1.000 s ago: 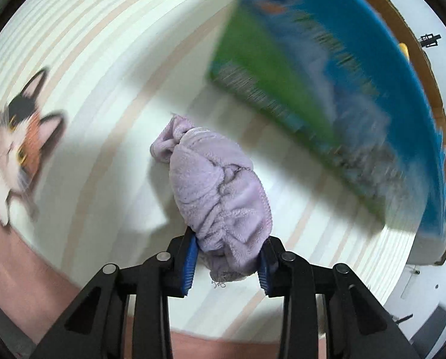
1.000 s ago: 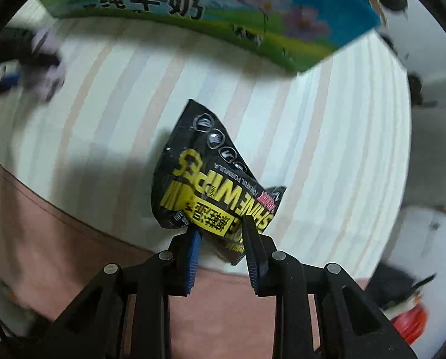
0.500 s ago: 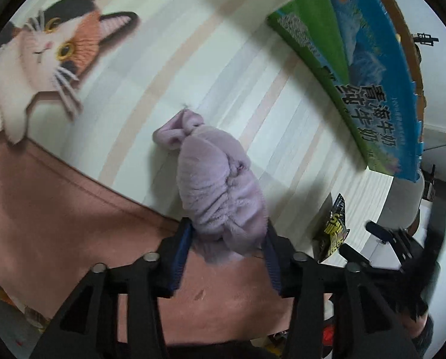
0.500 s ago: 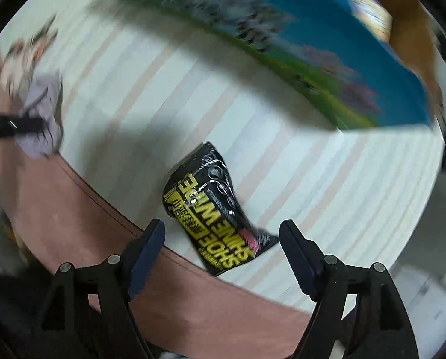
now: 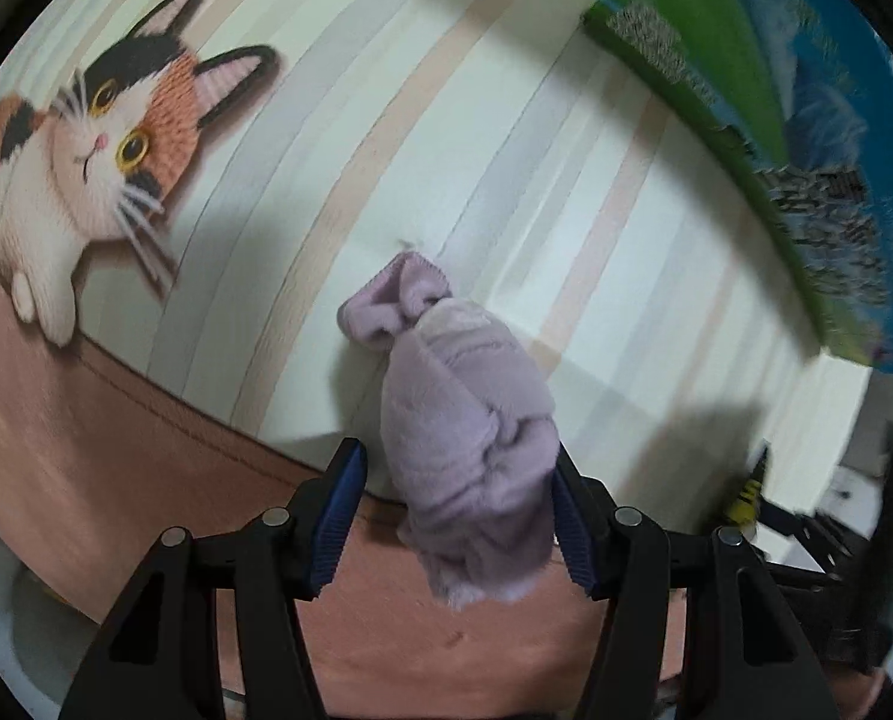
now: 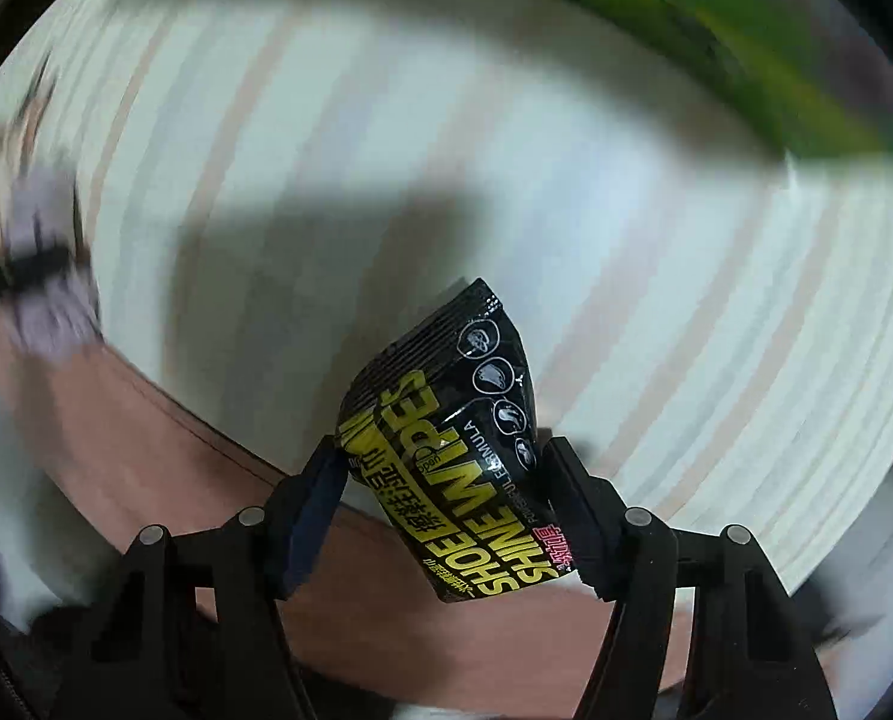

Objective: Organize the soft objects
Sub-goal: 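Carry the cloth and black pack into the box and release them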

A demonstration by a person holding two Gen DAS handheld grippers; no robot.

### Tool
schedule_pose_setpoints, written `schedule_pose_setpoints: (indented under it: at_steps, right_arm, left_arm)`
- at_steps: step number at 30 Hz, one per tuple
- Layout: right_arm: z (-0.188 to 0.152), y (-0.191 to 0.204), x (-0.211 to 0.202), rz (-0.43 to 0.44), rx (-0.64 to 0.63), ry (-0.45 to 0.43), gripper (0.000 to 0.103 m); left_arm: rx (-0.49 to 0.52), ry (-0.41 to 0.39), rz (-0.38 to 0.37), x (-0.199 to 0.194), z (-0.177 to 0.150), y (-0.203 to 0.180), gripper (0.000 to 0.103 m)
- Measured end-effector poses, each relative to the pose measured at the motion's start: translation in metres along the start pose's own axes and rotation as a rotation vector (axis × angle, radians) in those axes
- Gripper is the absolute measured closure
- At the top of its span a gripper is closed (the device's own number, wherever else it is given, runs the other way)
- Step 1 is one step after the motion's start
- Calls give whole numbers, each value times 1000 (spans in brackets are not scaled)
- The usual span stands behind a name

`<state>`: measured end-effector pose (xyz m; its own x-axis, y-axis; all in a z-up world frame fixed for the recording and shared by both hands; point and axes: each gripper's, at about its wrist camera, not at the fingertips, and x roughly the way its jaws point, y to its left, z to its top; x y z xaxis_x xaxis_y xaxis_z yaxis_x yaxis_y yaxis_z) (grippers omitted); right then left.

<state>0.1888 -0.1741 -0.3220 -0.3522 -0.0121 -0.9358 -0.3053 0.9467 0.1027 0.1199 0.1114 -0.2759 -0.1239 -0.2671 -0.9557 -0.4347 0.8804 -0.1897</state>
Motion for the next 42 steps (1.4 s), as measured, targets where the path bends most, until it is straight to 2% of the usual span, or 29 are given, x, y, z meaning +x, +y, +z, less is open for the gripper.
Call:
schedule_pose_setpoints:
  at_steps: [2,4,6,8,11,12,14,15,16,19,20,21,23,26,30,33,38,42]
  right_arm:
    - [-6,-21,3,128,152,17,33]
    - [-14,-35,2,256,252,1,33]
    - [-21,-46,3,277,270,-15,32]
    - [-26,-51,2,189,237,-37,31]
    - [-44,-33,11,132,206,-39,30]
    - [-45,-27,14,122,197,-38,30]
    - [-50,-20,17,86,184,-59,28]
    - [-48,4,20,63,179,-73,28]
    - [-50,9,19,21,170,-94,29]
    - [-49,33,10,-64,175,-119,40]
    - [-53,45,10,-64,175,-129,50]
    - [-54,55,10,-60,177,-130,54]
    - [-60,62,13,-43,189,-127,54]
    - [-64,74,15,-18,202,-131,56]
    - [-68,57,8,97,251,-129,59]
    - [-75,55,-24,126,249,-204,59]
    - [-78,47,-122,160,238,-410,59]
    - [-70,42,-200,182,235,-560,59]
  left_arm:
    - [46,-14,68,1,3,-12,47]
    - [86,-14,118,4,5,-23,47]
    - [122,-17,169,7,6,-32,47]
    - [159,-30,213,10,6,-42,46]
    - [226,-53,259,14,4,-60,48]
    - [245,-68,277,14,3,-66,50]
    - [288,-97,303,13,0,-75,62]
    - [306,-106,315,14,-2,-81,62]
    - [325,-118,339,16,-3,-87,63]
    - [365,-150,369,18,-9,-95,64]
    - [370,-156,373,19,-11,-97,64]
    - [374,-158,373,21,-12,-100,64]
    - [376,-142,359,23,-14,-101,64]
    - [376,-129,341,33,-35,-101,64]
    - [381,-126,296,21,-51,-111,65]
    - [394,-175,238,-13,-54,-130,65]
    - [423,-312,131,-98,-44,-166,64]
    - [443,-380,89,-168,-6,-179,64]
